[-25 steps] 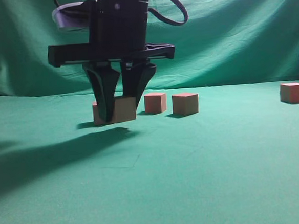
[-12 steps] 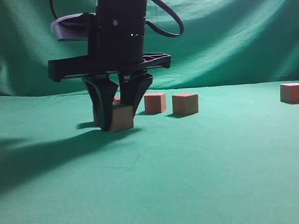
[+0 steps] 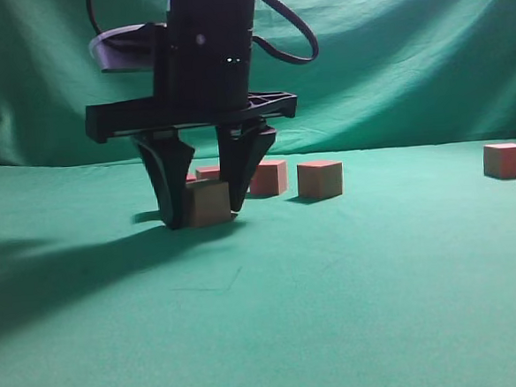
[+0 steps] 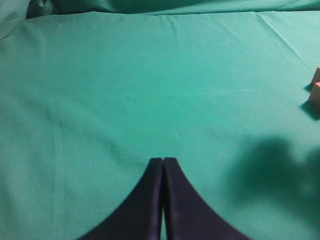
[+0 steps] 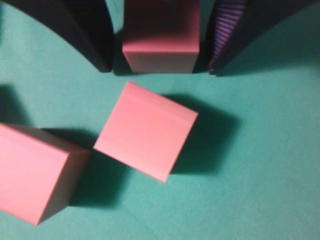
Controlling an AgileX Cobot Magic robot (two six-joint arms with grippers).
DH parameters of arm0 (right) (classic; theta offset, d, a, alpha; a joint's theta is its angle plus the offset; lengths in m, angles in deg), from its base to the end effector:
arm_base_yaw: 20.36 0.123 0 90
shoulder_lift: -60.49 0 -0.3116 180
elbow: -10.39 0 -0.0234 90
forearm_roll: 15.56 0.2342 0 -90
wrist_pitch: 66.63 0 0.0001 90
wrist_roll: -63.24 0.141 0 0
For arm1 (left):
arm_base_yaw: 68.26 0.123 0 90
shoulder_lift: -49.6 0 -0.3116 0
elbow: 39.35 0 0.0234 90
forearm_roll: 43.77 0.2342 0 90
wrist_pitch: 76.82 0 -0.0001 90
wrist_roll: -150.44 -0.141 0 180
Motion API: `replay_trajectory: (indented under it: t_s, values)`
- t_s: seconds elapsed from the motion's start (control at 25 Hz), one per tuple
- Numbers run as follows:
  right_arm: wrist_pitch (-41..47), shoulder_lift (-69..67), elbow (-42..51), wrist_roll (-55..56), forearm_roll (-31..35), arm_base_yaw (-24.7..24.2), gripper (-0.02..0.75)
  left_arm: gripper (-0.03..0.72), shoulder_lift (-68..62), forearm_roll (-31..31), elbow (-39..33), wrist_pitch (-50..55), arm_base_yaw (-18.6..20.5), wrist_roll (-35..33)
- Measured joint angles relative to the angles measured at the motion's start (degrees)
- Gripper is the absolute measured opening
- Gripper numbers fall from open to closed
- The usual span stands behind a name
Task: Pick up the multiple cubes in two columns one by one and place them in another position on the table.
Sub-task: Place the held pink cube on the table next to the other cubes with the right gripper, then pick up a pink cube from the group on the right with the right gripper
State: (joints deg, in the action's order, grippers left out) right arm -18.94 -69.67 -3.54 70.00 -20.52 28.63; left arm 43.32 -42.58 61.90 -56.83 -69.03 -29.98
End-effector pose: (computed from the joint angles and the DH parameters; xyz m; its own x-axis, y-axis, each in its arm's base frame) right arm 0.3090 0.3416 0.1435 -0.6732 -0.6836 -0.2819 -0.7025 0.7103 -0.0447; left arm 0.0577 0.0002 0.1641 -0.2588 0.0303 -0.9655 0.0135 0.9995 0.0278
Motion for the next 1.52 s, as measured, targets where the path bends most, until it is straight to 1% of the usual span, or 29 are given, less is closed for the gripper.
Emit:
replay_trajectory:
  t_s: [0.08,0.12,0.16,0.2,0.24,0.56,0.96,1.16,1.28,1.4,1.52]
  values:
    - [0.9,0.1,0.0,0.0,0.0,0.0,0.400,0.000,0.0,0.0,0.0,0.0,0.0,0.0]
    - [1.7,0.4,0.0,0.0,-0.2,0.0,0.454,0.000,0.0,0.0,0.0,0.0,0.0,0.0]
    - [2.5,0.7,0.0,0.0,-0.4,0.0,0.468,0.000,0.0,0.0,0.0,0.0,0.0,0.0]
    - [3.1,1.3,0.0,-0.1,-0.6,0.0,0.456,0.000,0.0,0.0,0.0,0.0,0.0,0.0]
    - [3.7,2.1,0.0,-0.1,-0.7,0.0,0.515,0.000,0.0,0.0,0.0,0.0,0.0,0.0]
    - [11.4,11.4,0.0,-0.1,-1.4,0.2,0.515,0.000,0.0,0.0,0.0,0.0,0.0,0.0]
    - [22.7,29.4,0.0,-0.2,-4.6,0.6,0.515,0.000,0.0,0.0,0.0,0.0,0.0,0.0]
    - [23.7,38.3,0.0,-0.2,-8.7,0.6,0.515,0.000,0.0,0.0,0.0,0.0,0.0,0.0]
    - [23.8,44.2,1.6,0.0,-13.9,0.6,0.515,0.000,0.0,0.0,0.0,0.0,0.0,0.0]
    - [24.0,50.7,6.6,2.2,-20.8,-0.5,0.515,0.000,0.0,0.0,0.0,0.0,0.0,0.0]
    - [24.1,57.1,14.1,5.4,-25.4,-4.5,0.515,0.000,0.0,0.0,0.0,0.0,0.0,0.0]
